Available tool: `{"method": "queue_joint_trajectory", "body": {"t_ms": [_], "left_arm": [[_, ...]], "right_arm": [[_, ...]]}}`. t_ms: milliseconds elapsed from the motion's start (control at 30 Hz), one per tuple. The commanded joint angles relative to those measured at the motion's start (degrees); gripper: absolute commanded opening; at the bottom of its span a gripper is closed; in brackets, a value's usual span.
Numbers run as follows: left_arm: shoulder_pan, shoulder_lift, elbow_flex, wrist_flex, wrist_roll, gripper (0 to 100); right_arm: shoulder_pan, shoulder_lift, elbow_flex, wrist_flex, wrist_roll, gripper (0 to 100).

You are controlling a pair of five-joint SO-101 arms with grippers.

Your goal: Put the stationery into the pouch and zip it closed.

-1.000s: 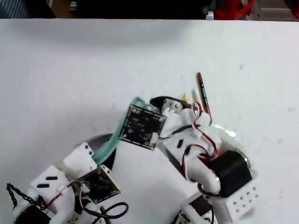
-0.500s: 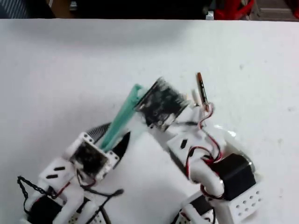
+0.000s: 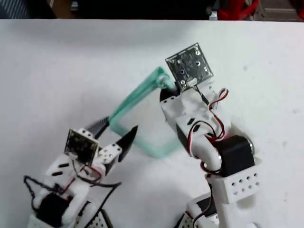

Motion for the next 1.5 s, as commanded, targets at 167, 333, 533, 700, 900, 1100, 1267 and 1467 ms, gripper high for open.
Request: {"method": "queue_joint_trajectory", "body": {"t_ms": [167,333,533,700,900,1100,1267,1467], "left_arm": [[10.6,-0.1,2.2,-7.8,1.1,13],[14.2,0.0,8.3,-13.5,-3.5,4],[11.7,-0.1,1.0,-6.6,-3.7,2],[11.1,-0.1,-5.4,2.1,-6.2,2],[10.7,-0.1,-4.7,2.2,-7.0,2],[8.0,-0.1,-4.5,2.5,-6.9,2],[8.2,-0.1,-4.7,3.7,-6.9,2],[8.3,-0.1,-4.8,3.8,-6.9,2]], "right_arm": [[0.7,-2.3,-2.4,2.3,-0.5,1.8],[5.1,-2.2,-2.3,3.1,-0.8,1.8],[6.2,-2.3,0.7,3.8,-0.7,1.8],[3.1,-2.9,1.1,5.5,-0.8,1.8],[-4.4,-2.9,0.9,4.7,0.1,1.8],[-14.8,-5.4,1.2,6.4,5.1,1.8],[-20.1,-8.7,1.3,10.0,7.5,1.8],[-26.7,-9.8,1.0,13.1,8.4,1.8]]}}
